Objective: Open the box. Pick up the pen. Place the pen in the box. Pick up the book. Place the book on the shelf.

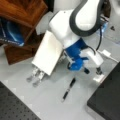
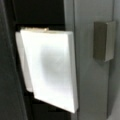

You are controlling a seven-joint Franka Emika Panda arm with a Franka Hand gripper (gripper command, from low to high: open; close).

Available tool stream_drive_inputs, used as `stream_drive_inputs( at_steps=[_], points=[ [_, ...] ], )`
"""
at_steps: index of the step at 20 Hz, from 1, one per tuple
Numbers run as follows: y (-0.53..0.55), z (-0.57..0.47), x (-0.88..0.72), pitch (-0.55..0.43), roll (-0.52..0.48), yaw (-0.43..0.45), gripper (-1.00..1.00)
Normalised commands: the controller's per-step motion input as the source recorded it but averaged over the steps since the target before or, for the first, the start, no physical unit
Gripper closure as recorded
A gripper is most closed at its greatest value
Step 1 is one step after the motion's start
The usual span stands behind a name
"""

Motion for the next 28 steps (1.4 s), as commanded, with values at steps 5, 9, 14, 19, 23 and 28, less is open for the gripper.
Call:
stream_drive_inputs(
  at_steps=[5,9,14,19,23,28],
  points=[
    [0.13,-0.14,0.18,-0.144,0.298,-0.081,-1.0],
    [0.03,-0.1,0.13,-0.131,0.293,-0.051,-1.0],
    [-0.01,-0.08,0.08,-0.111,0.268,-0.04,-1.0],
    [-0.01,-0.06,0.02,-0.033,0.214,-0.027,-1.0],
    [0.0,-0.05,0.01,-0.001,0.17,-0.027,-1.0],
    [0.0,-0.01,-0.03,0.069,0.144,-0.027,-1.0]
  ],
)
